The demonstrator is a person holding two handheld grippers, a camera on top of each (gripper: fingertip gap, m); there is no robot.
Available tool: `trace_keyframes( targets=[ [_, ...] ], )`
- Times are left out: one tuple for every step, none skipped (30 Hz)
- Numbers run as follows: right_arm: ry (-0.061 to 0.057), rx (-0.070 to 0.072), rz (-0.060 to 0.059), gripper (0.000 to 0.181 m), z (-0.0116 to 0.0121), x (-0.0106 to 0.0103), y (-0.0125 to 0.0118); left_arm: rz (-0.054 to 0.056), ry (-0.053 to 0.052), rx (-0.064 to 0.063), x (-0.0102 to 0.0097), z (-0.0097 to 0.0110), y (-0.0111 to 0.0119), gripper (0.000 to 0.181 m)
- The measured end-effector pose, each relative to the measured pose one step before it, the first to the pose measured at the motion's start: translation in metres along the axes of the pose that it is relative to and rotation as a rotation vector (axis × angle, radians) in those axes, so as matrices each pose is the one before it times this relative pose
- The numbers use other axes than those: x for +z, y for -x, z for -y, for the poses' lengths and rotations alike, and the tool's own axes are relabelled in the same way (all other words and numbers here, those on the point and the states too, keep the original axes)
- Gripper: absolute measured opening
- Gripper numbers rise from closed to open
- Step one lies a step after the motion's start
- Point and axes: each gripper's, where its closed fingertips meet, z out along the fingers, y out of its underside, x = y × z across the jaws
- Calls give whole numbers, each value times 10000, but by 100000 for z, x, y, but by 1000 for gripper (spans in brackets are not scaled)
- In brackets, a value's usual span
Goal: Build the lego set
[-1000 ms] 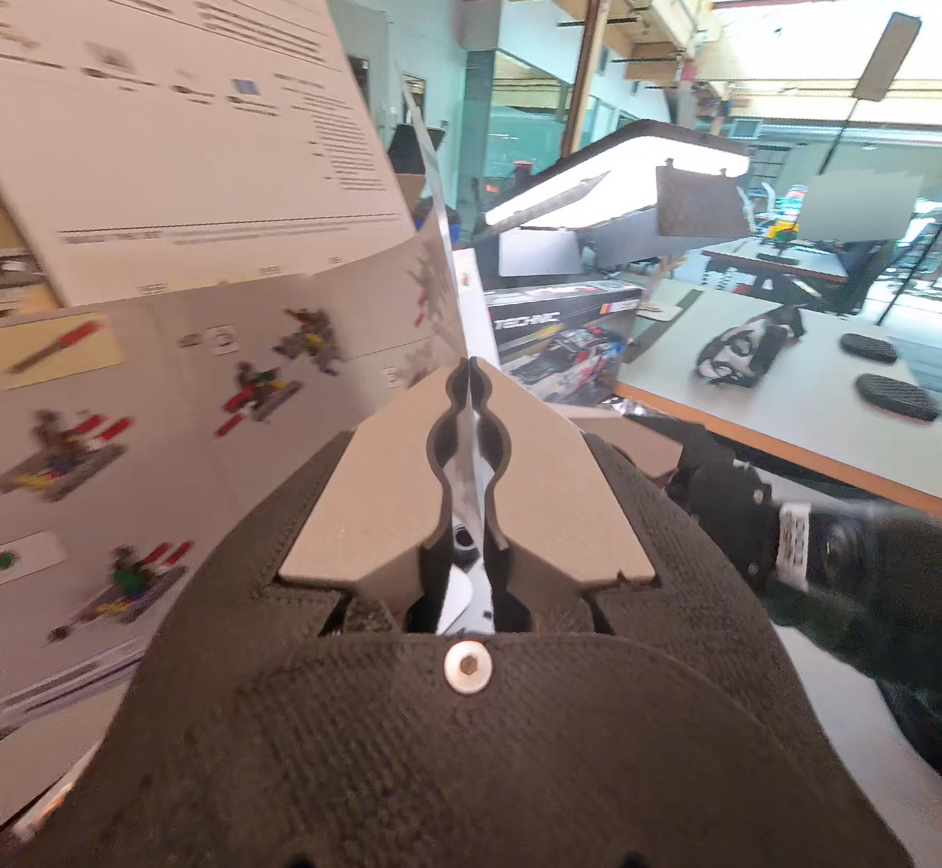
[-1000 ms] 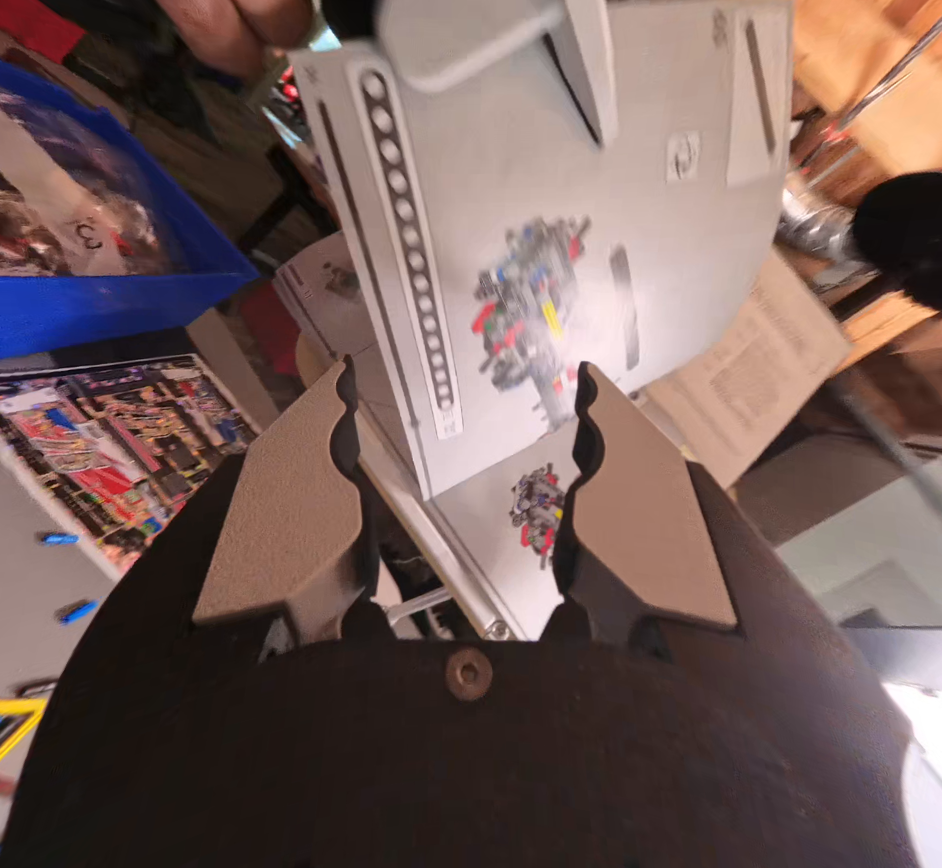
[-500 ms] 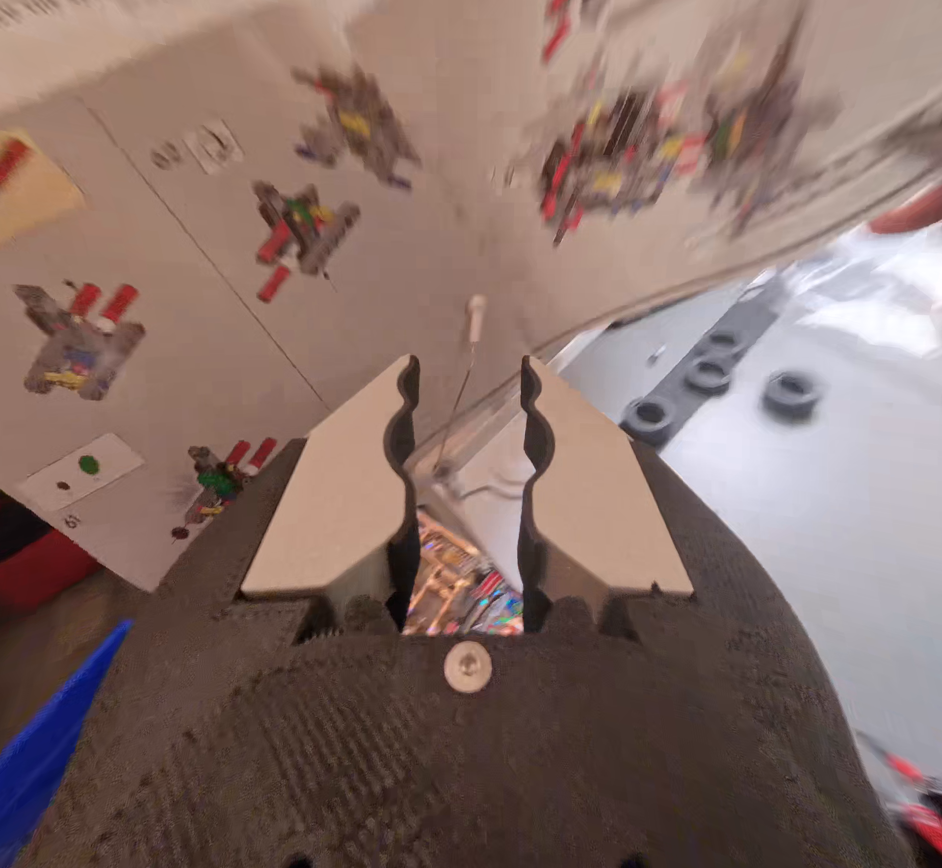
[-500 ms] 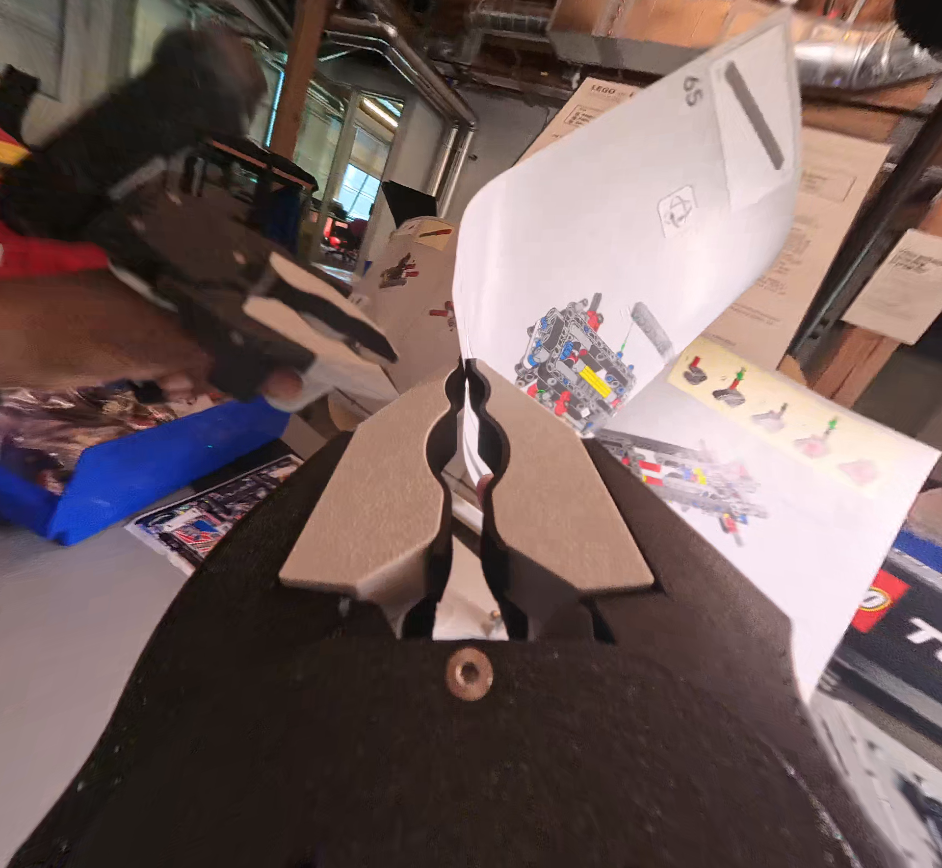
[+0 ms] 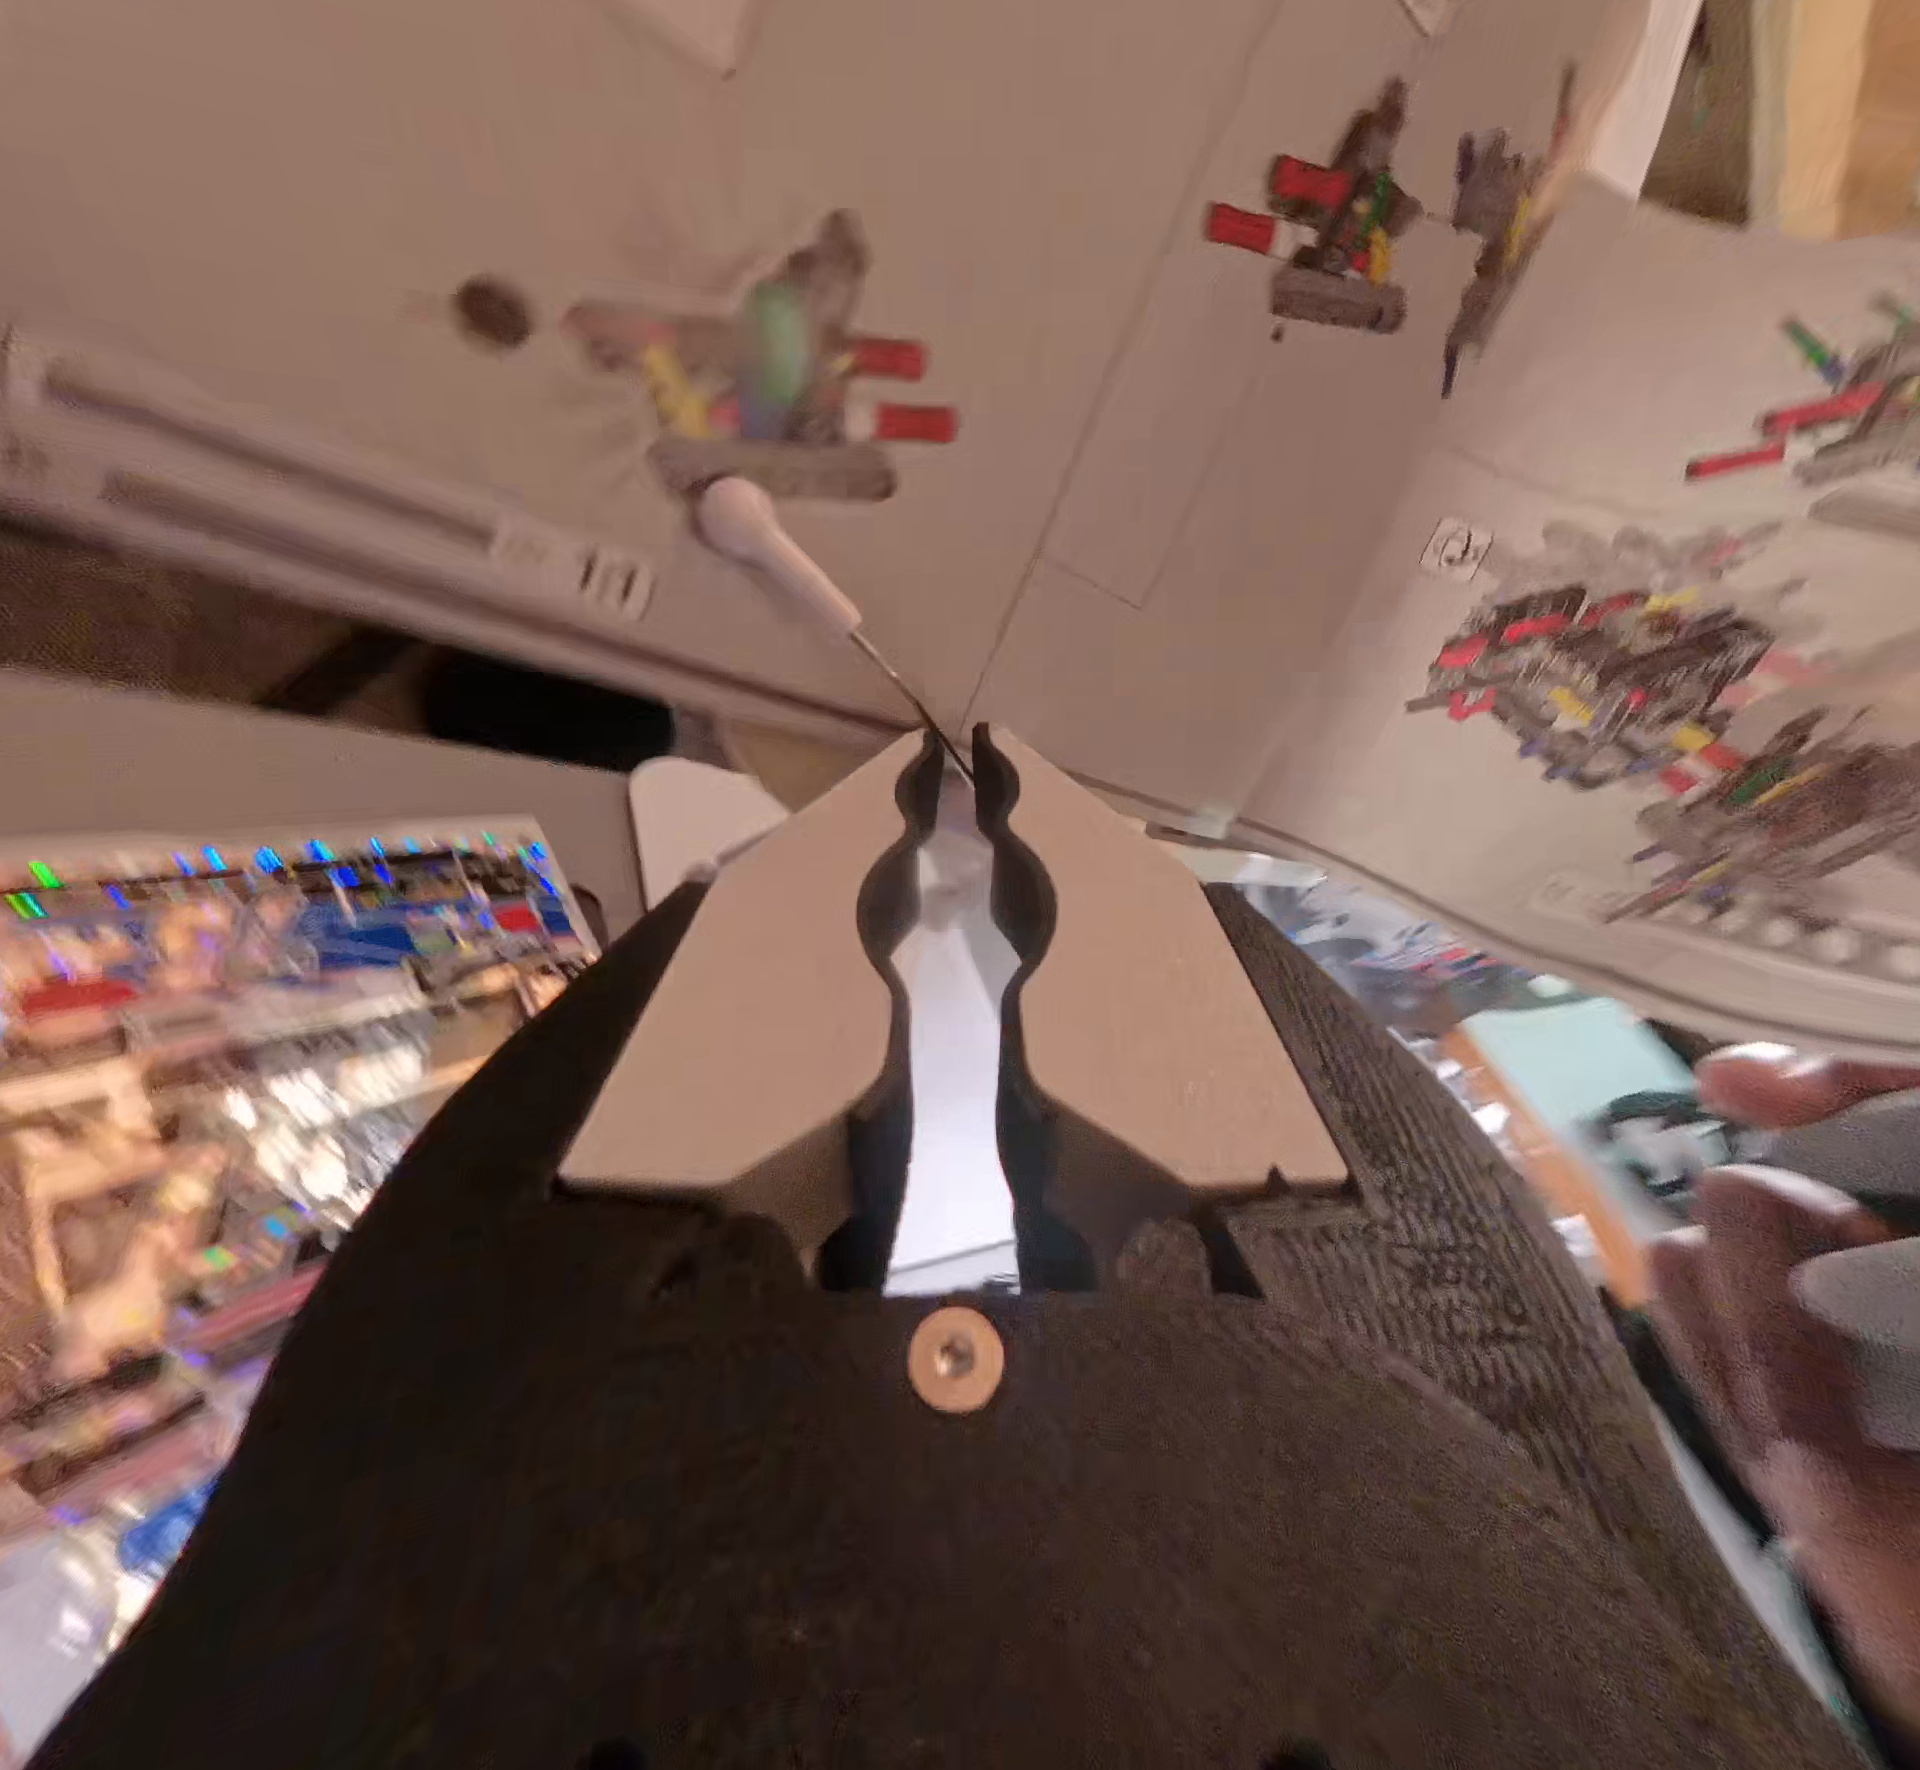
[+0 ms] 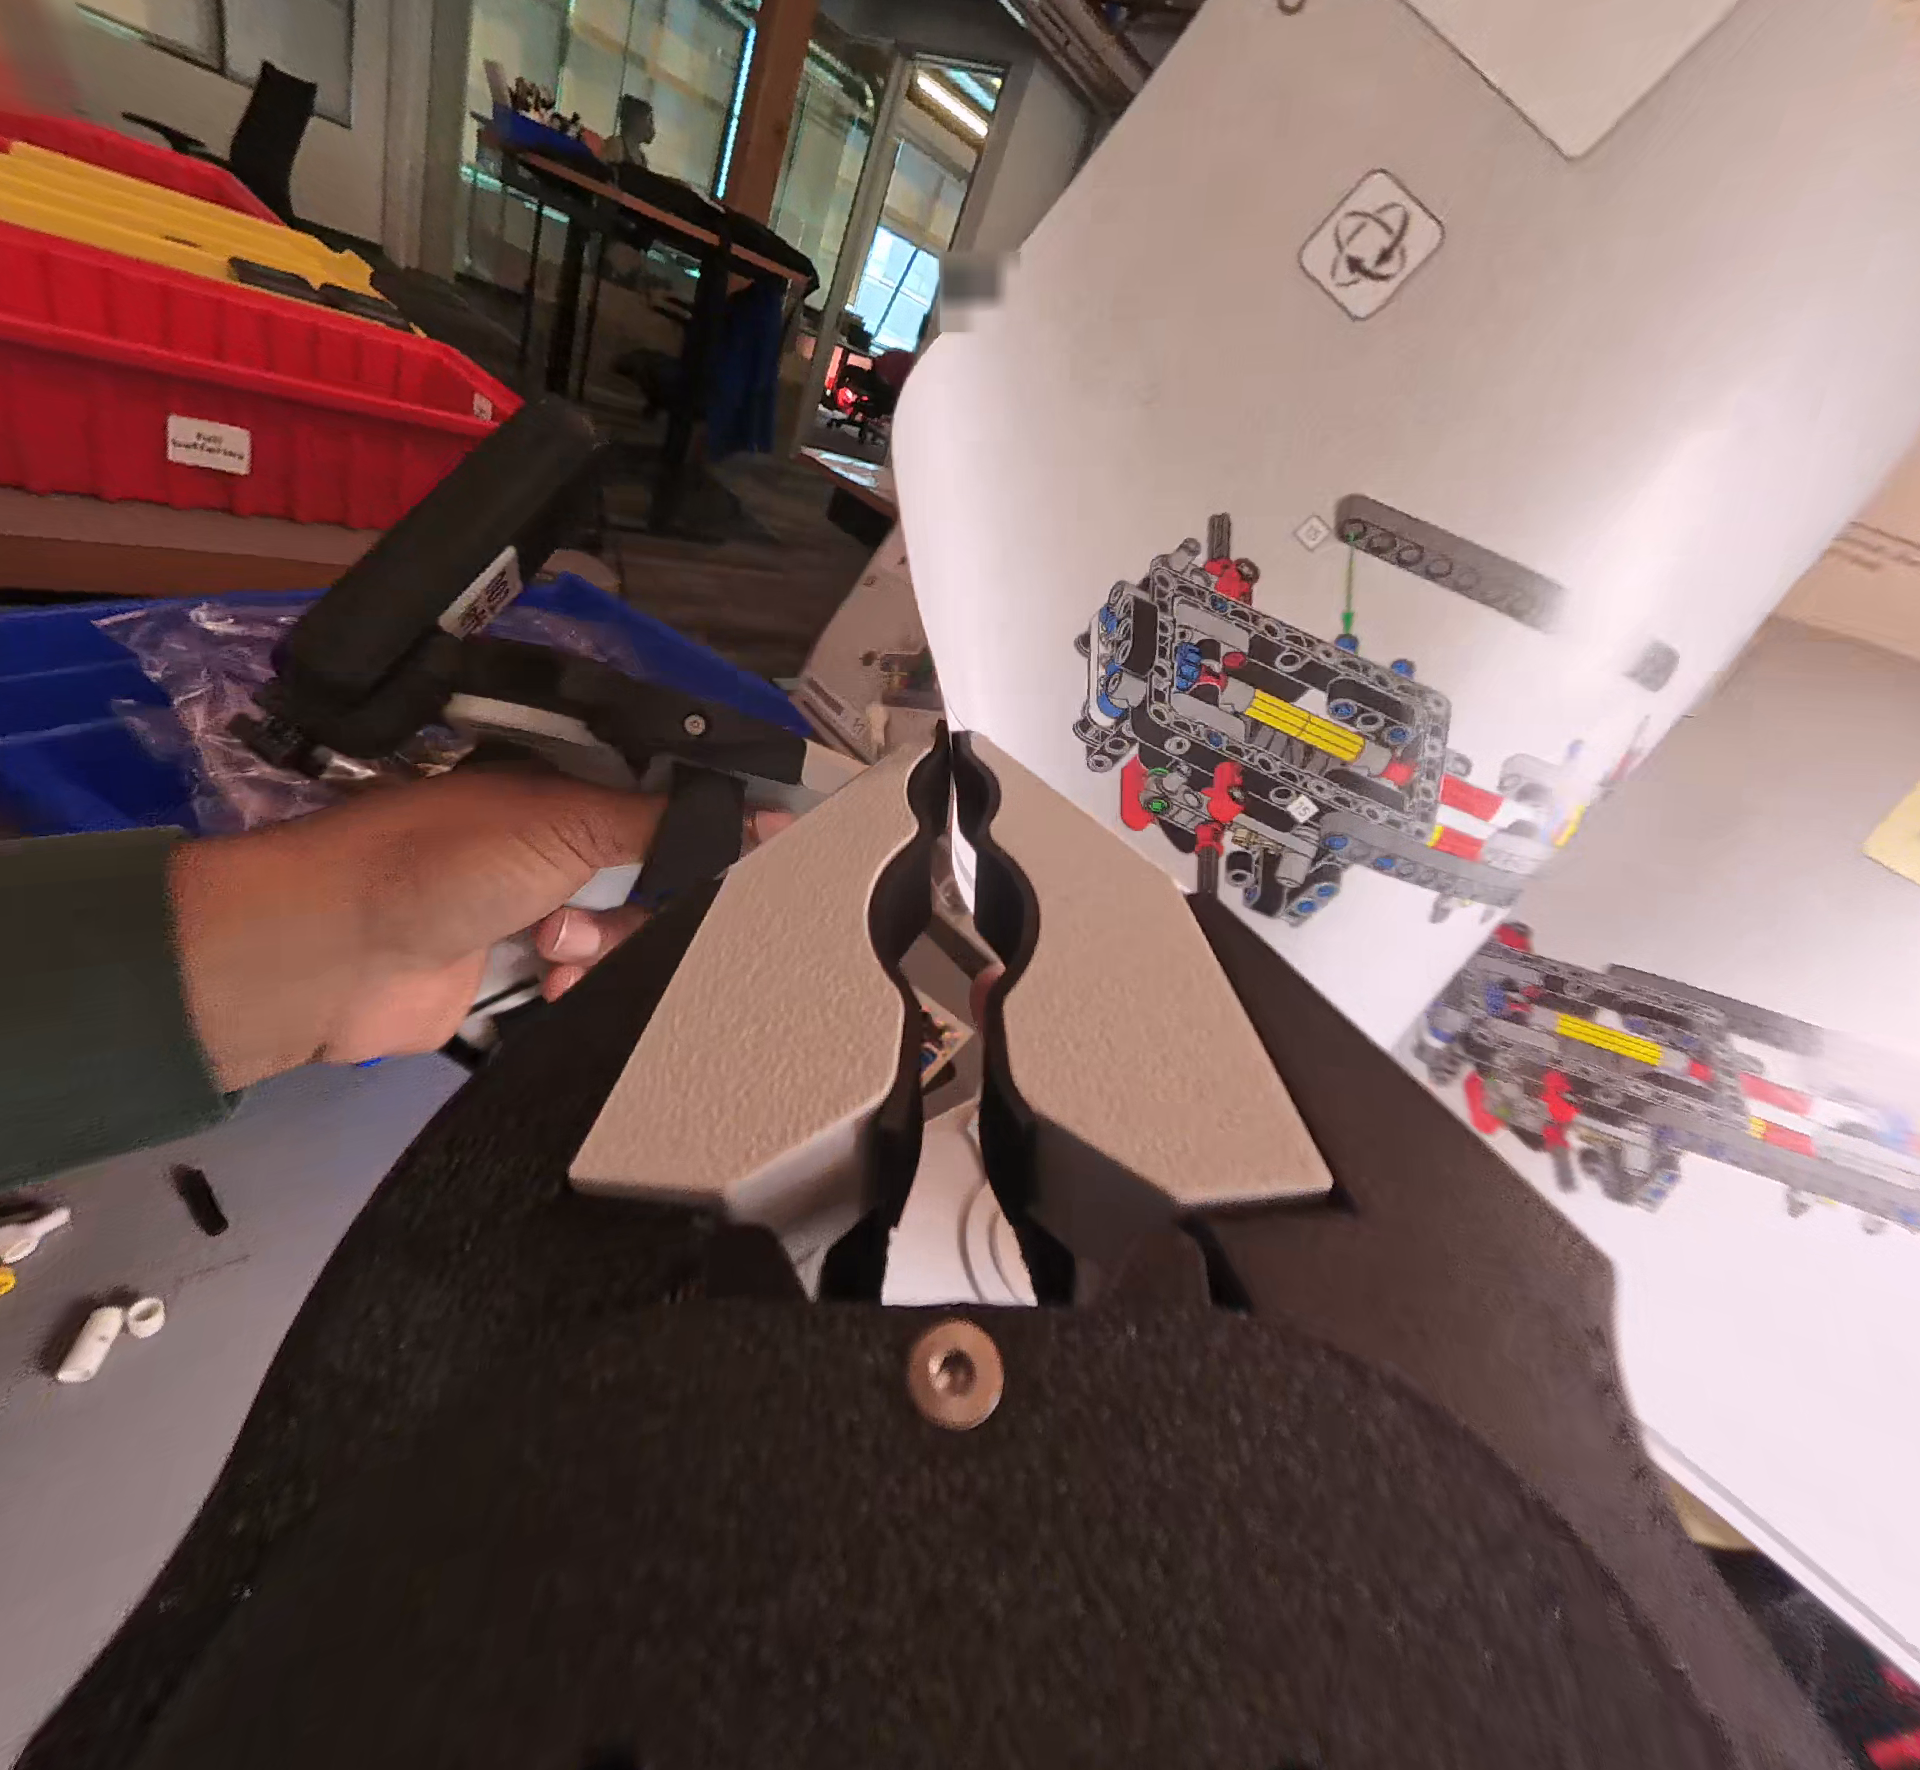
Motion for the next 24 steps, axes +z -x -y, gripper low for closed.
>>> trace_keyframes(
  targets=[
    [114,-98,113,0,-334,704,692,-110,4,-808,-543,-537,204,9],
    [132,-156,78,0,-387,685,620,-188,-140,-520,-785,-222,4,13],
    [164,-165,67,0,-464,661,569,-228,-354,-179,-1024,260,-282,18],
    [151,-130,64,0,-460,624,530,-270,-467,127,-1158,674,-663,23],
    [132,-94,104,0,-462,592,558,-397,-554,307,-1136,1082,-1089,27],
    [126,-78,72,0,-438,552,479,-582,-580,352,-950,1404,-1474,32],
    [104,-95,49,0,-396,511,435,-671,-406,261,-623,1418,-1570,37],
    [97,-131,27,0,-352,464,384,-672,-124,-21,-218,1162,-1356,41],
    [72,-114,-31,0,-277,433,250,-607,149,-311,125,807,-984,48],
    [62,-83,12,0,-209,404,275,-447,412,-354,329,321,-522,58],
    [48,-62,5,0,-147,389,229,-266,555,-205,428,-69,-140,65],
    [57,-81,-14,0,-122,371,168,-77,543,15,422,-264,158,66],
    [83,-137,-35,0,-125,376,106,55,429,204,383,-247,279,63],
    [100,-132,-11,0,-156,356,101,306,264,419,249,-81,519,51],
    [66,-67,76,0,-94,261,185,690,122,683,122,123,983,38],
    [27,-28,268,3,7,61,395,894,116,772,93,167,1277,25],
    [-9,12,370,8,145,-240,444,739,210,656,138,67,1116,11],
    [-214,39,370,15,533,-634,333,471,204,556,147,104,768,0],
    [-425,53,331,22,897,-1016,109,325,87,529,85,306,582,0],
    [-395,112,62,23,906,-1210,-519,284,71,487,28,367,577,0],
    [-241,63,-174,24,672,-1227,-1149,259,91,398,18,344,596,0],
    [-28,21,-438,23,260,-1090,-1867,184,84,287,43,332,542,0],
    [193,26,-502,24,-245,-806,-2280,118,123,196,122,211,474,0],
    [421,22,-513,25,-778,-426,-2435,123,162,163,181,96,503,0]
  ],
)
